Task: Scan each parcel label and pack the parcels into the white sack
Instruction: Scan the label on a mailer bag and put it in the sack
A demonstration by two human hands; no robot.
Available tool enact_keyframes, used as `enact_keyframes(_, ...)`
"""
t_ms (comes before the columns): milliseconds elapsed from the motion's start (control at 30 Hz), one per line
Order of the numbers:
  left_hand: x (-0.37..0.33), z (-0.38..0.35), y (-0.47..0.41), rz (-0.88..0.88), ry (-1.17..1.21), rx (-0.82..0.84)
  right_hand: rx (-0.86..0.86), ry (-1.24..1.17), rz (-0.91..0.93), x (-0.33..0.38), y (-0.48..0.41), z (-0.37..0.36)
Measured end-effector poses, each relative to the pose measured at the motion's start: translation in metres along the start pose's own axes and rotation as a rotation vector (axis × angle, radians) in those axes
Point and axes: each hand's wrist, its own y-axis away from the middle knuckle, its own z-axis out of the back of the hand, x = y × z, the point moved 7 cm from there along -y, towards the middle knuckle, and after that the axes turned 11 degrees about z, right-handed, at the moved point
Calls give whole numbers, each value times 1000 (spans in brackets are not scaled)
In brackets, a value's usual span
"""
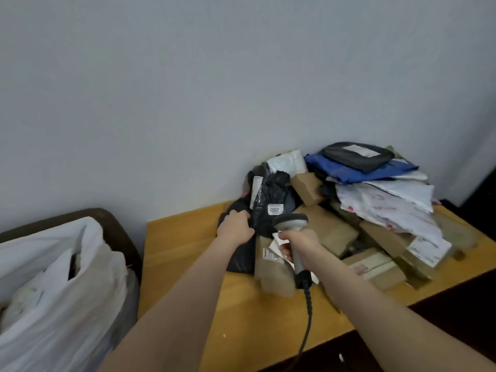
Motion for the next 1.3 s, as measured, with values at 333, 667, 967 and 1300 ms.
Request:
enact_keyframes(333, -151, -45, -25, -136, 36, 89, -186, -57, 51, 34, -48, 144)
enact_keyframes(667, -290, -60, -146, -323, 163, -1, -425, -222, 89, 106, -172, 240)
enact_keyframes(967, -394, -108, -203, -467, -142, -1, -522, -300, 35, 91, -224, 295)
enact_keyframes(1300, -361, -72, -187, -445, 0, 195, -361, -331, 61, 103, -224, 290)
